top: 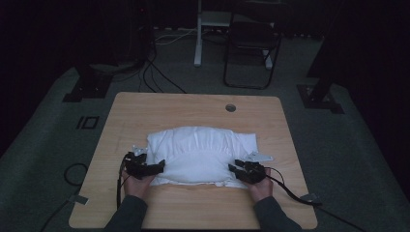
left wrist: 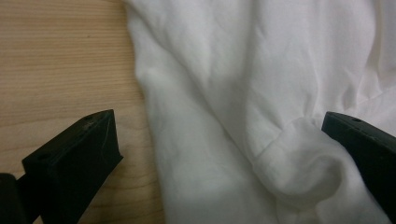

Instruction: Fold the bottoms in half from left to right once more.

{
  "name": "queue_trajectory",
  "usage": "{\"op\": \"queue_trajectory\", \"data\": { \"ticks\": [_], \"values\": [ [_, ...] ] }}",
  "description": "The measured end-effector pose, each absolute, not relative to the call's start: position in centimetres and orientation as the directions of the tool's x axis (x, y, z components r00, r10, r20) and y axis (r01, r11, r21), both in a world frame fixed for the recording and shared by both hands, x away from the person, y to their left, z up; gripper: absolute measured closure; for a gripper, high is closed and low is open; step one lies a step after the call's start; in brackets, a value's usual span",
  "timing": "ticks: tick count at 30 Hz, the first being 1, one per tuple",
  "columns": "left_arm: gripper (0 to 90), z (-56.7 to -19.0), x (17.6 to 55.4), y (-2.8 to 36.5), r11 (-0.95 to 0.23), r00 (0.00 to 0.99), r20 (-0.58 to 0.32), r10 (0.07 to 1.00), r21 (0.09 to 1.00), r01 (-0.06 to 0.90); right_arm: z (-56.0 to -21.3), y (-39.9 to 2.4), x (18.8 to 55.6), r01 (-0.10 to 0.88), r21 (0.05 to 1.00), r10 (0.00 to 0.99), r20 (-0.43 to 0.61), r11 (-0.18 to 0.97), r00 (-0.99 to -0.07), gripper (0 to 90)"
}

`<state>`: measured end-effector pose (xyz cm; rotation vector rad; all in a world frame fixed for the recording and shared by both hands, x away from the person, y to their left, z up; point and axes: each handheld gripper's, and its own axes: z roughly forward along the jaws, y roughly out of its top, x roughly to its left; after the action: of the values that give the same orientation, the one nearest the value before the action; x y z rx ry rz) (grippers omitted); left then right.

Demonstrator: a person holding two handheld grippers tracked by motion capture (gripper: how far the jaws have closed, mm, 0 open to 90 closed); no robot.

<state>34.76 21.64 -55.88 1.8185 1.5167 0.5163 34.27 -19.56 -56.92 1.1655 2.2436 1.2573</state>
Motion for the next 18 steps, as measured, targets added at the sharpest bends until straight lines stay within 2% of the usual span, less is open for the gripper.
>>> {"op": "queue_trajectory", "data": {
  "ticks": [2,7,13,15,18],
  "values": [
    [0.0,-56.1,34.8,21.7,-0.058,0.218,-0.133,0.967,0.718,0.694,-56.9,-19.6,34.3,0.498,0.82,0.777,0.109,0.283,-0.62,59.1],
    [0.0,-56.3,34.6,21.1,-0.096,0.209,-0.068,0.976,0.723,0.684,-56.9,-19.6,34.2,0.497,0.82,0.776,0.108,0.284,-0.621,59.0],
    [0.2,-56.4,34.6,20.6,-0.126,0.228,-0.045,0.973,0.721,0.681,-57.0,-19.5,34.2,0.496,0.821,0.778,0.106,0.282,-0.619,59.0],
    [2.3,-56.3,34.5,20.5,-0.138,0.242,-0.042,0.969,0.723,0.677,-57.0,-19.5,34.2,0.495,0.822,0.778,0.106,0.282,-0.619,59.0],
    [16.3,-56.2,34.1,20.2,-0.153,0.275,-0.048,0.96,0.735,0.661,-57.0,-19.5,34.2,0.495,0.822,0.779,0.106,0.281,-0.618,59.0]
  ]
}}
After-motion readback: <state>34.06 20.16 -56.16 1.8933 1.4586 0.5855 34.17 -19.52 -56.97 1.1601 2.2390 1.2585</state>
